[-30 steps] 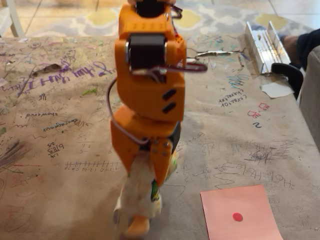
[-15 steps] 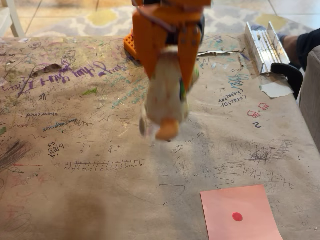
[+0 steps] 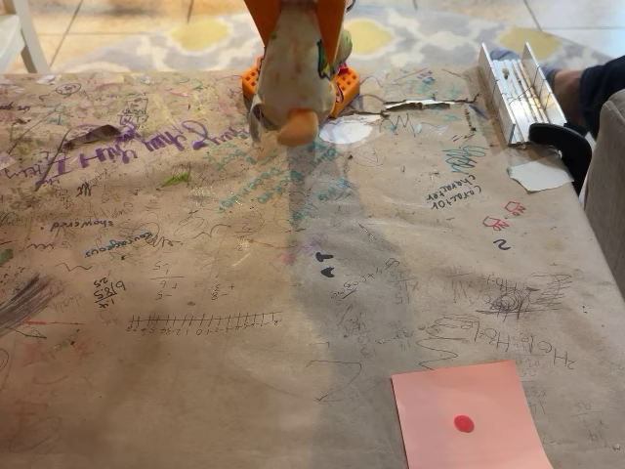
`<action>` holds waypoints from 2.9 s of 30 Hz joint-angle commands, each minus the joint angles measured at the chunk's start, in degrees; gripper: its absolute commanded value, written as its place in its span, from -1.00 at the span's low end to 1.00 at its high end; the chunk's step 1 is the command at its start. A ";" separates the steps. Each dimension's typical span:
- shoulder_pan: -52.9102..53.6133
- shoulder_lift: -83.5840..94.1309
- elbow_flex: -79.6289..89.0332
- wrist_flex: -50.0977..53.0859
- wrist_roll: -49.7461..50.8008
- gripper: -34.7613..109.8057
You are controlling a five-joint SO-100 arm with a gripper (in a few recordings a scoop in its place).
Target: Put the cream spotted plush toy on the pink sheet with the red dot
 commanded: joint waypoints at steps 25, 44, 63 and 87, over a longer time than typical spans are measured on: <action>-8.88 -41.92 -23.82 -23.99 12.22 -0.09; -0.97 31.46 44.38 -45.26 22.94 -0.52; -9.40 75.06 77.70 -31.20 29.09 -0.52; 9.49 74.88 77.70 -18.46 10.90 -0.52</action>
